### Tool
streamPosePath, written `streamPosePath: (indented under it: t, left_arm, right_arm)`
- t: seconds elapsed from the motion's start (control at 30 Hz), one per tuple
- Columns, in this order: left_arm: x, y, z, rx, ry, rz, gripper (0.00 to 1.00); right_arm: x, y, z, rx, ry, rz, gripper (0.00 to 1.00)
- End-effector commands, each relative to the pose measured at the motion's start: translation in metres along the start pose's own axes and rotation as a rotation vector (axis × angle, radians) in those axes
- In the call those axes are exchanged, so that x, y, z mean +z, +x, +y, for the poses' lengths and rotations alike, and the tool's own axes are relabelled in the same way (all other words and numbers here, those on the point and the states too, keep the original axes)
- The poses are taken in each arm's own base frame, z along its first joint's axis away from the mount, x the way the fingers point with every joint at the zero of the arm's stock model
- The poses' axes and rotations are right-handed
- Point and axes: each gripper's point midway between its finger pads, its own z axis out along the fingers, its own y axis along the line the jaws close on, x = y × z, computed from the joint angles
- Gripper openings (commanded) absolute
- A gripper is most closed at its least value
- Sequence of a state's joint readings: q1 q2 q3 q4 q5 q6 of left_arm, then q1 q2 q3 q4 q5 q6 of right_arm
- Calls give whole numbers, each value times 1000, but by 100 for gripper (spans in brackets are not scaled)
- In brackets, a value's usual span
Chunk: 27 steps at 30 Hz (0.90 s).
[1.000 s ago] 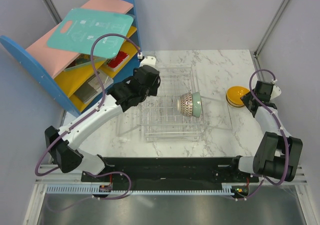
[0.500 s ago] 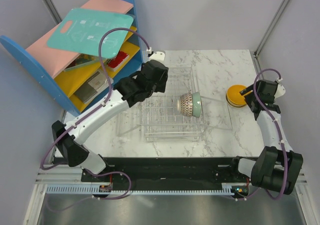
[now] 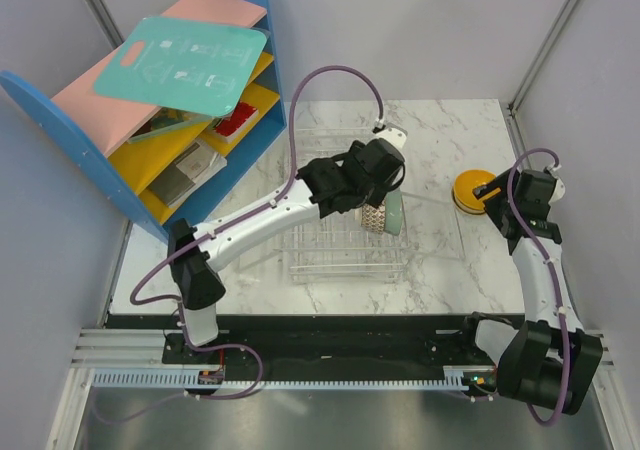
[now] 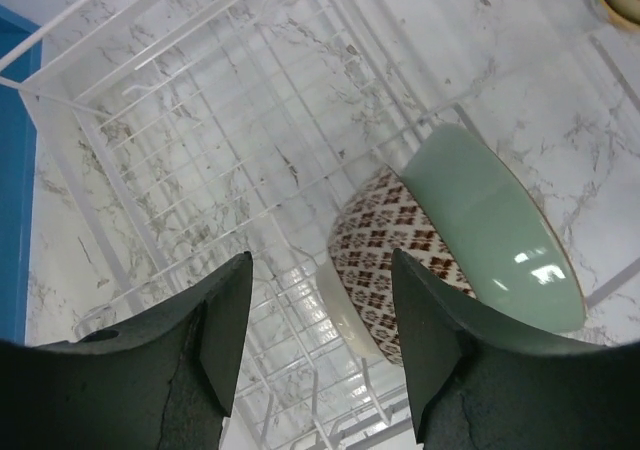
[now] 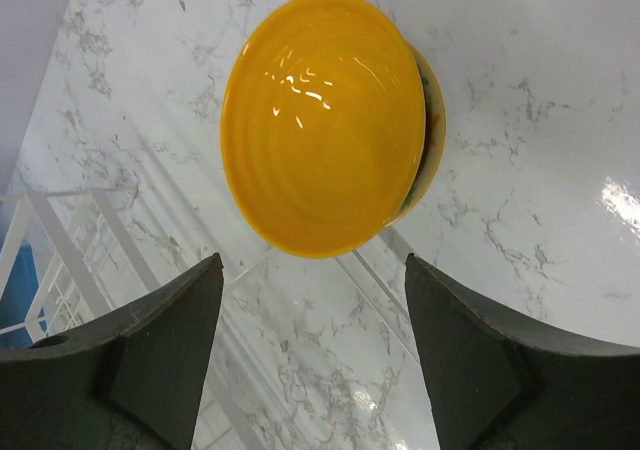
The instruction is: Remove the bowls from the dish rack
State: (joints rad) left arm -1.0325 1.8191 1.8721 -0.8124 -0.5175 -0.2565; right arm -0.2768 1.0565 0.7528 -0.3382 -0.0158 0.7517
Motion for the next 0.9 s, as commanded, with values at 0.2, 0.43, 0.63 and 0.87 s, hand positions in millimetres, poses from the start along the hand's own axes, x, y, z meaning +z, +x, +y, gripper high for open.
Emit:
streamPosePath:
  t: [0.2, 0.43, 0.63, 0.87]
  left_arm:
    - [-24, -11, -36, 107, 29, -28, 65]
    - [-22, 8, -49, 151, 6, 36, 64]
    - [-9, 26, -56, 167, -15, 89, 64]
    - [-3, 36, -43, 180, -118, 110, 63]
  right_arm:
    - [2, 16, 2, -11, -41, 56, 80]
    - [3, 23, -1, -21, -48, 74, 80]
    - [6, 29, -5, -37, -48, 90, 80]
    - [8, 31, -1, -35, -61, 110, 80]
